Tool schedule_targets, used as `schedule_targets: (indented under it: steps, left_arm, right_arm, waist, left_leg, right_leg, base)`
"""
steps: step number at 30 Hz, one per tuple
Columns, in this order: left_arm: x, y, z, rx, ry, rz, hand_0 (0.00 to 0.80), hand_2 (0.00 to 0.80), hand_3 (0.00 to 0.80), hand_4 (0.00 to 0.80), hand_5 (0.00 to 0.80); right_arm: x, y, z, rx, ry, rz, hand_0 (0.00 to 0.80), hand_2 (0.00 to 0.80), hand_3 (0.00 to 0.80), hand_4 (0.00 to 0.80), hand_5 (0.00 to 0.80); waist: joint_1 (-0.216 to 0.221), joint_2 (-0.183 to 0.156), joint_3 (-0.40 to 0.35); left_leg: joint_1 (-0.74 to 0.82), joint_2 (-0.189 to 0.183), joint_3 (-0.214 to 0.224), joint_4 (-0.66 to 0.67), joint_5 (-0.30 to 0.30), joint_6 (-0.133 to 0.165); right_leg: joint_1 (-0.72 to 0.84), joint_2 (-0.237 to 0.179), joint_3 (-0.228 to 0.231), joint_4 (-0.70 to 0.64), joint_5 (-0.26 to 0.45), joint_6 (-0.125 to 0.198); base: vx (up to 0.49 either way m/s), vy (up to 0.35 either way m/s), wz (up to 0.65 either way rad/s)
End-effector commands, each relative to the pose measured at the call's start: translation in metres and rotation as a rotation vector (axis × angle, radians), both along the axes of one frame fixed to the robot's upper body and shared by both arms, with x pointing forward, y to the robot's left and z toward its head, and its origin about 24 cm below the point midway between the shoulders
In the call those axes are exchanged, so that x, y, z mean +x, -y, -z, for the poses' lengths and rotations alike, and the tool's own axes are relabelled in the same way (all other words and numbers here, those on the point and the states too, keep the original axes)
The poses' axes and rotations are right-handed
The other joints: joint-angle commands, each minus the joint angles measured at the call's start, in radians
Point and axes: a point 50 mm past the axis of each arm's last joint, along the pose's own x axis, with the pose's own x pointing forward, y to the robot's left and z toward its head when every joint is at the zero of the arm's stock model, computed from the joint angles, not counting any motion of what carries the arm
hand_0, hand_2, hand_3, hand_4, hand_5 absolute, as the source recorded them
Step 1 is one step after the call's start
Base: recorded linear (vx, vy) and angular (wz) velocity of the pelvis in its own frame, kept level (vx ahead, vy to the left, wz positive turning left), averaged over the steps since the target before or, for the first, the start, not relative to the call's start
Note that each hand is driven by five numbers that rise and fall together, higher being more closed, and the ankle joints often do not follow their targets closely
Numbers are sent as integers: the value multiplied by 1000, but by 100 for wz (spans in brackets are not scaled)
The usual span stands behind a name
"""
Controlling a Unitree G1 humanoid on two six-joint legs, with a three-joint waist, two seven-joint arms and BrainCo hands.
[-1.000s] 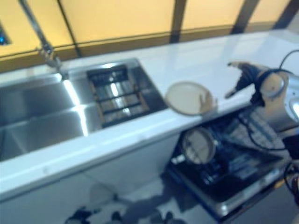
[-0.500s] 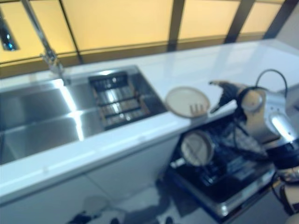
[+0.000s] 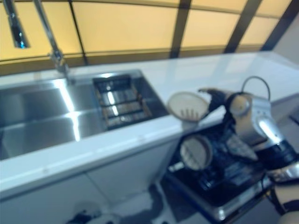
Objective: Take plates into dishwasher
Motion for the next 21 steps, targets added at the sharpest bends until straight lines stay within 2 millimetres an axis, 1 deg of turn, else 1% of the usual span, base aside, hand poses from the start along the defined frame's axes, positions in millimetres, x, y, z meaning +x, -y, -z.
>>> schedule_targets:
  steps: [1, 8, 11, 21]
  left_arm:
    - [27, -12, -11, 56, 42, 78, 0, 0, 0, 0, 0]
    - [29, -14, -12, 64, 44, 79, 0, 0, 0, 0, 0]
    - [29, -14, -13, 68, 43, 86, 0, 0, 0, 0, 0]
    - [32, -13, -13, 66, 45, 106, 0, 0, 0, 0, 0]
  right_arm:
    - [0, -11, -28, -63, 104, -23, 0, 0, 0, 0, 0]
    - [5, -18, -22, -43, 76, -29, 0, 0, 0, 0, 0]
    - [7, -20, -18, -37, 62, -25, 0, 0, 0, 0, 0]
    - [16, -25, -15, -50, 38, -4, 0, 0, 0, 0, 0]
  waist:
    - [40, -23, 34]
    - [53, -35, 43]
    - [60, -36, 48]
    - [73, -36, 58]
  left_leg:
    - [34, 1, -14, -1, -71, 24]
    - [29, 0, -21, 1, -71, 26]
    - [27, -1, -24, 0, -71, 27]
    - [20, -7, -34, -2, -71, 28]
  right_leg:
    - [9, -38, -37, 63, -49, 57]
    - [9, -37, -42, 61, -47, 57]
    - [9, -38, -46, 61, -46, 57]
    - [4, -43, -52, 57, -39, 60]
  base:
    - [0, 0, 0]
    - [0, 0, 0]
    - [0, 0, 0]
    - [-2, 5, 2]
